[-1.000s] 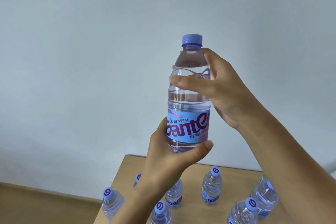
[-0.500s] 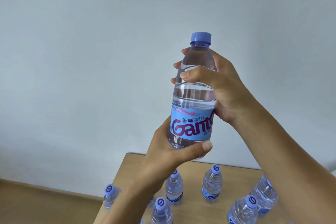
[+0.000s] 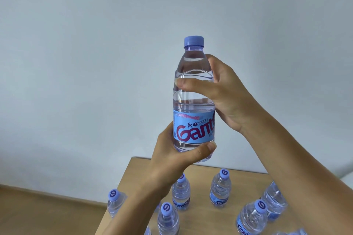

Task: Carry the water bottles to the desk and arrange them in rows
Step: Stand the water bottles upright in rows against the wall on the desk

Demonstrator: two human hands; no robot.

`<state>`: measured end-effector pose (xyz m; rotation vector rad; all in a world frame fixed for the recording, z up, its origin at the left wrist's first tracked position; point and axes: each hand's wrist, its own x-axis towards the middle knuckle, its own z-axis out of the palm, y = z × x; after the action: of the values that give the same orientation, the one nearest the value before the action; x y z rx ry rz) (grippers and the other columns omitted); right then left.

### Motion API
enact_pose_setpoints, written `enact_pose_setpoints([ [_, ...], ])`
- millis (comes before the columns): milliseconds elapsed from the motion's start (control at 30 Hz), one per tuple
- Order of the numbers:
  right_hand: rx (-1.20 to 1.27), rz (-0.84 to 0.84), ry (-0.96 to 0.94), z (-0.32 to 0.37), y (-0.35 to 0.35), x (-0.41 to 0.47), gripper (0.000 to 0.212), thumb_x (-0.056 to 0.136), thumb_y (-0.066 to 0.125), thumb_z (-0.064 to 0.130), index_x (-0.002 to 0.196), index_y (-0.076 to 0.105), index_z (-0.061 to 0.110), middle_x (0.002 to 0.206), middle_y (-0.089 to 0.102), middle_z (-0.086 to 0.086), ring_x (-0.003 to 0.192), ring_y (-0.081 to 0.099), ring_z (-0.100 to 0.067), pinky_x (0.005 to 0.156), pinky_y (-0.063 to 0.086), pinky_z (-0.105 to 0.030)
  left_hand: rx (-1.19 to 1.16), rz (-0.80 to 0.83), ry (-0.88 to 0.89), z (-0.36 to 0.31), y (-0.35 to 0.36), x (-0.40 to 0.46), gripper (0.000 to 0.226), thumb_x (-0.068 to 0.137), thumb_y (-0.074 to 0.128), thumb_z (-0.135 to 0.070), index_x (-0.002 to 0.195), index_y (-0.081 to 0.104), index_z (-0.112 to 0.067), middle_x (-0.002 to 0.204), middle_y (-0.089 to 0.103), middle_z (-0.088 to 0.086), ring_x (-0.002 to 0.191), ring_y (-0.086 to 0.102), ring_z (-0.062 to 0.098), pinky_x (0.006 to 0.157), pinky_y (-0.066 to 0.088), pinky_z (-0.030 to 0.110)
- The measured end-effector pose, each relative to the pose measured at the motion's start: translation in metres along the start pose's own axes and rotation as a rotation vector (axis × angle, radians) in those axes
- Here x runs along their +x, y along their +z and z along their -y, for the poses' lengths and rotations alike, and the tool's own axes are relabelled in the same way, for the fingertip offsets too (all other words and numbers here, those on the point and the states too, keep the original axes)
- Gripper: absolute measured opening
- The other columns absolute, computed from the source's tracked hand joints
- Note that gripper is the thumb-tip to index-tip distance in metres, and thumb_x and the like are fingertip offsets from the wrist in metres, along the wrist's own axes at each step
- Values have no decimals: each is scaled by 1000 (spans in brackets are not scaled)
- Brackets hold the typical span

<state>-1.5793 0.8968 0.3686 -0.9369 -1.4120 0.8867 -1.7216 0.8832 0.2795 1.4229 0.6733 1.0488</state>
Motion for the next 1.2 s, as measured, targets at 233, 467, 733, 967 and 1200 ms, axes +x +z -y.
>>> enact_pose_setpoints([
  [233,44,35,1,-11,-6,5,30,73,71,16,101,62,16,85,70,6,82,69,-14,75,58,-33,13,21,-19,3,-1,3,51,57,88,-35,103,68,-29,97,75,1,88,73,17,69,56,19],
  [467,48,101,25,-21,-12,6,40,75,71,17,113,61,9,98,68,-5,91,68,-22,82,59,-38,28,21,-51,13,-2,6,56,58,89,-33,108,67,-24,100,75,4,92,73,21,73,57,23],
  [733,-4,245,121,-29,-26,11,30,85,70,31,112,65,18,106,71,4,103,69,-18,95,55,-44,29,-26,-68,30,3,8,53,57,87,-33,105,68,-20,98,76,5,91,73,22,73,56,24],
  [967,-57,276,170,-33,-41,16,28,91,70,28,115,70,13,114,73,-6,103,72,-26,100,52,-55,63,-51,-105,44,2,12,56,56,84,-36,107,66,-21,100,75,5,95,72,23,77,57,28],
  [1200,-29,246,162,-47,-40,20,28,89,73,25,113,71,11,113,73,-8,105,71,-29,96,53,-58,77,-52,-125,51,-3,16,66,55,83,-35,115,59,-23,101,74,-1,95,71,16,75,55,22],
])
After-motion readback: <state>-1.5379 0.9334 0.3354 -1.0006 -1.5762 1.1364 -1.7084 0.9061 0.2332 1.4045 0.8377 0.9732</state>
